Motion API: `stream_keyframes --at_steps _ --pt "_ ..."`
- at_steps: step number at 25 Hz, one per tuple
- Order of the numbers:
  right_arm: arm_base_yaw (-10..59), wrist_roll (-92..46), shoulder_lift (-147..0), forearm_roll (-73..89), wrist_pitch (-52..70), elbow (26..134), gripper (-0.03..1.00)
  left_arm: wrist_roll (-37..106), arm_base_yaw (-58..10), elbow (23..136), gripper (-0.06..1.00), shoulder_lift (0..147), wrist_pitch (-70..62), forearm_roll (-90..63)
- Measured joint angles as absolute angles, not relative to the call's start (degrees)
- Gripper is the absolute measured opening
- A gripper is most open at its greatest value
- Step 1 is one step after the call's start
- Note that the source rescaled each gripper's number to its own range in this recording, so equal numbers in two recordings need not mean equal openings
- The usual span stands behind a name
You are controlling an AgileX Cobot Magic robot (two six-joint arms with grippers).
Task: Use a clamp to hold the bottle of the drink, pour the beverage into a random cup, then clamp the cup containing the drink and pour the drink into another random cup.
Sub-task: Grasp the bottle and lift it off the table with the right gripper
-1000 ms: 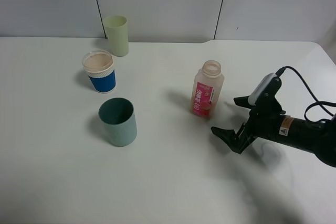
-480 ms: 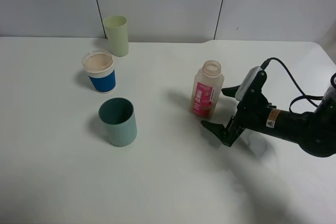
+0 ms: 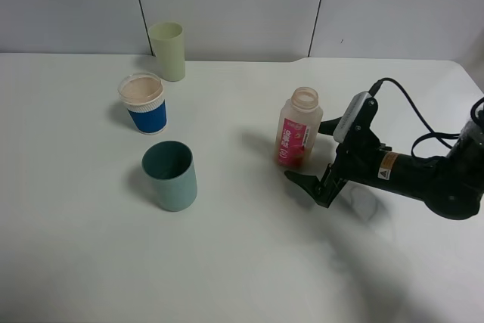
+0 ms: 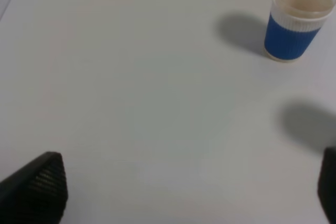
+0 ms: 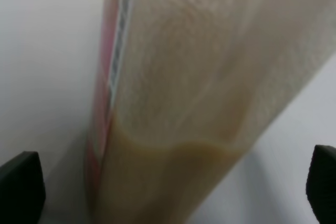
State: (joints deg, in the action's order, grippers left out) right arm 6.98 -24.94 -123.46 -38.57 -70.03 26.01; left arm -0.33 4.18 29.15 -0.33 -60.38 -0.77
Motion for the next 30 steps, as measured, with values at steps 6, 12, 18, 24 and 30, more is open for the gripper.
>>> stream_keyframes --at_steps 6,12,18,24,30 --pt "8.9 -24.5 -123.5 -38.6 -69.9 26.6 1.0 -0.3 4.2 29.1 0.88 -0.3 -60.4 -0.8" --pt "10.1 -23.8 -123.5 -38.5 -70.0 27.5 1.0 -0.3 4.2 29.1 0.88 -0.3 -60.4 -0.8" --pt "10.8 -21.3 -123.7 -37.5 -70.0 27.5 1.0 -0.3 4.2 29.1 0.88 -0.3 -60.4 -0.8" --pt "10.9 -19.4 -125.8 -37.0 -70.4 27.8 1.0 -0.3 4.2 29.1 0.88 -0.3 -60.4 -0.8" --pt "11.9 -19.2 -126.3 -37.0 -70.3 29.8 1.0 -0.3 4.2 29.1 0.88 -0.3 -60.4 -0.8"
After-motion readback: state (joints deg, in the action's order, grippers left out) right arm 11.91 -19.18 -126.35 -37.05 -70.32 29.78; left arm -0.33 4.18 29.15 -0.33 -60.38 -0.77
